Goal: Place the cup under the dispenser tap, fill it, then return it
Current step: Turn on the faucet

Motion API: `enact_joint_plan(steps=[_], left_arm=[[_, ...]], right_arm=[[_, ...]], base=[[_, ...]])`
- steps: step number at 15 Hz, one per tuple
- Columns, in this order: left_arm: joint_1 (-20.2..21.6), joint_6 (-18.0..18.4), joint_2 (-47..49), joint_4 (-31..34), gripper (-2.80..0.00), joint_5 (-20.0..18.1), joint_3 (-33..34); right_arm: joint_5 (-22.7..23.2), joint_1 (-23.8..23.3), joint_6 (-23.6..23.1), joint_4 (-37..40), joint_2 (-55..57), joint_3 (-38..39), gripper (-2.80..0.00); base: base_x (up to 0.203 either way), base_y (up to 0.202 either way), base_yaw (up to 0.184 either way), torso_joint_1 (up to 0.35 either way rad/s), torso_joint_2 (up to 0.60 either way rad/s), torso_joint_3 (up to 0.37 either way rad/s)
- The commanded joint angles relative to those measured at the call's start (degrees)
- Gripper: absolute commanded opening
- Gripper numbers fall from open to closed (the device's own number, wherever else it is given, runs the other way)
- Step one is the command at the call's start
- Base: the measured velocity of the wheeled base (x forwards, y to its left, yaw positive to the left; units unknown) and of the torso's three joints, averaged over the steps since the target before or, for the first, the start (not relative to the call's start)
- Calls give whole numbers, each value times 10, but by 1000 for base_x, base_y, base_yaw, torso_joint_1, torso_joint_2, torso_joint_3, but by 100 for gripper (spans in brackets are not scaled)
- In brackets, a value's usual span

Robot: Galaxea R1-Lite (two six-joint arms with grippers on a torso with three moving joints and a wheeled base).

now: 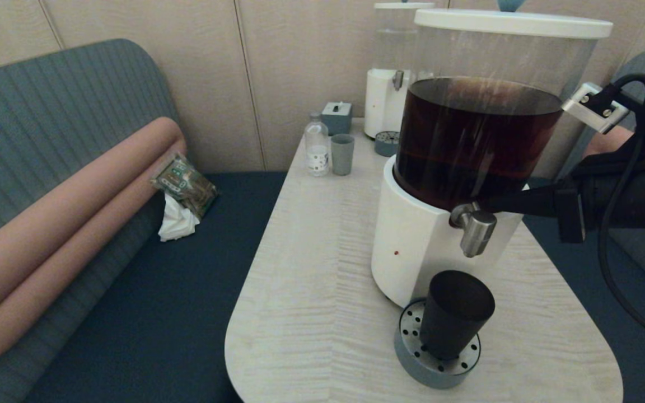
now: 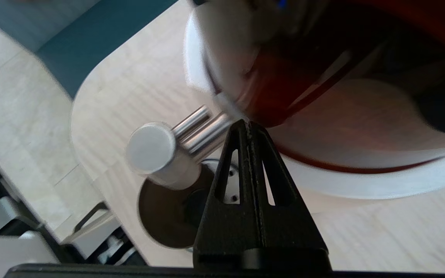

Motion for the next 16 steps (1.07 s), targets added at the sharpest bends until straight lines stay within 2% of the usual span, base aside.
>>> enact_joint_plan(steps=[1,16], left_arm=[[0,0,1,0,-280,1,0],[0,0,1,0,-280,0,0]], right_arm=[[6,1,-2,1,-1,6,-280],[12,40,-4,-9,9,4,-280]], base=[[0,0,0,0,0,0],[0,0,0,0,0,0]])
